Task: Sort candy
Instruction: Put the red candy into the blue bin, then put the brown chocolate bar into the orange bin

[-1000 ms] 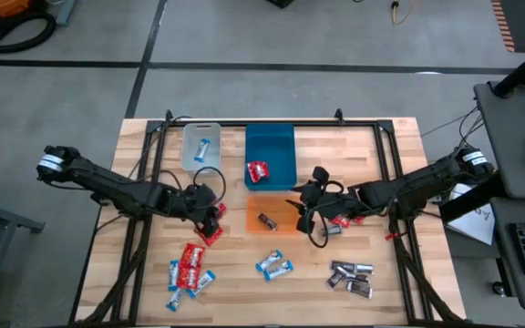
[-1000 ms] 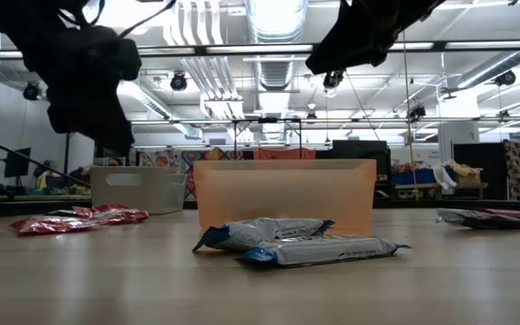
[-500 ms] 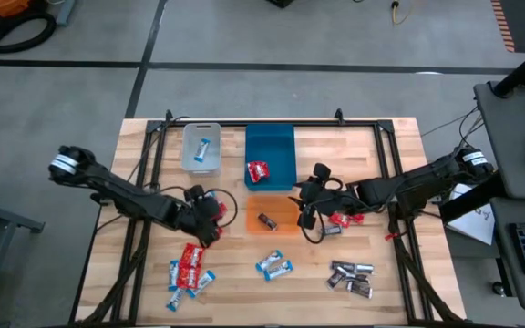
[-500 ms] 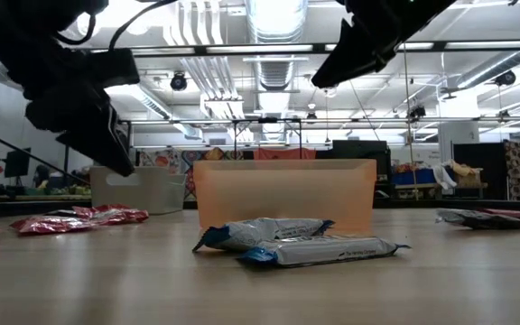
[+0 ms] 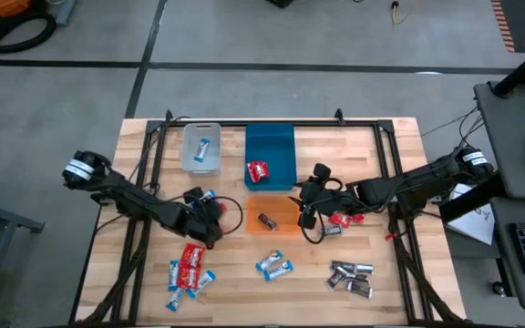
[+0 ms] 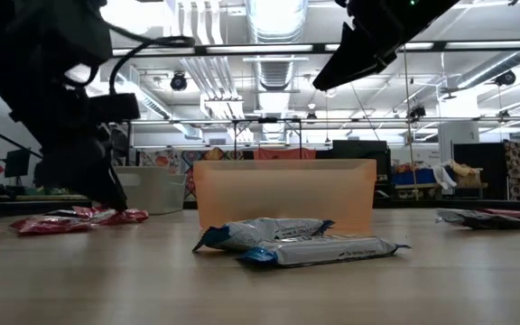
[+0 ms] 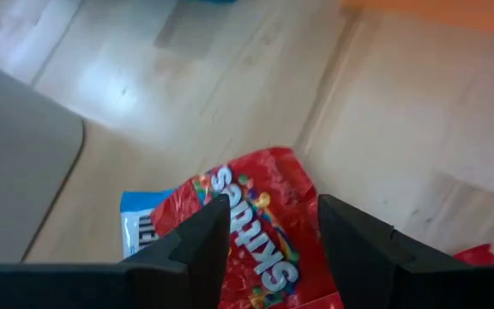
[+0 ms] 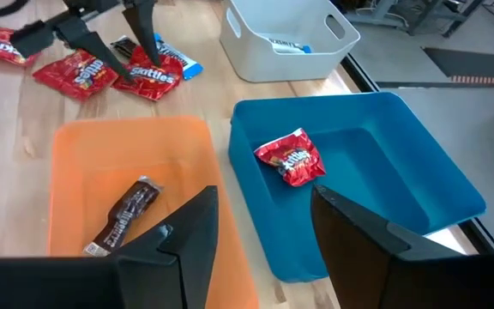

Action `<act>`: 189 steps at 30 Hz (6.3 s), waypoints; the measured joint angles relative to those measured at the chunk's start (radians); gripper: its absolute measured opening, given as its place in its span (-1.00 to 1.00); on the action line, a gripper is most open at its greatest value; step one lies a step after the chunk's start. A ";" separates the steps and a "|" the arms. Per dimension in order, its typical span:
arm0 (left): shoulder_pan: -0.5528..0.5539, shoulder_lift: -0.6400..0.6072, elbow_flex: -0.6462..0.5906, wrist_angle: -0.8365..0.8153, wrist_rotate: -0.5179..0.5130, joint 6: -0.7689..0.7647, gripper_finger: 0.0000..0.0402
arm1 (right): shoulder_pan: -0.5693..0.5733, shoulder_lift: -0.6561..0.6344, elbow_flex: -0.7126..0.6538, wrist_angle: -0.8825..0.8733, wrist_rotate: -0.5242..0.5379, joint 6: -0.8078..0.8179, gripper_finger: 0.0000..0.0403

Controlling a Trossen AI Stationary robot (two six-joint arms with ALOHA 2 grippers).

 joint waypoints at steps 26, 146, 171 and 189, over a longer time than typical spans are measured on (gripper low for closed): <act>0.000 0.043 -0.029 0.025 0.007 -0.104 -0.97 | 0.000 0.000 -0.005 0.002 -0.002 0.011 -0.12; 0.709 -0.171 -0.040 0.958 0.601 0.828 -0.92 | -0.388 -0.071 -0.040 0.089 -0.454 -0.253 -0.12; 0.777 0.252 0.273 0.821 0.522 0.782 -0.73 | -0.383 -0.150 -0.041 -0.112 -0.508 0.022 -0.12; 0.671 -0.005 0.230 0.673 0.601 0.725 -0.37 | -0.261 -0.181 -0.041 -0.326 -0.734 0.407 -0.12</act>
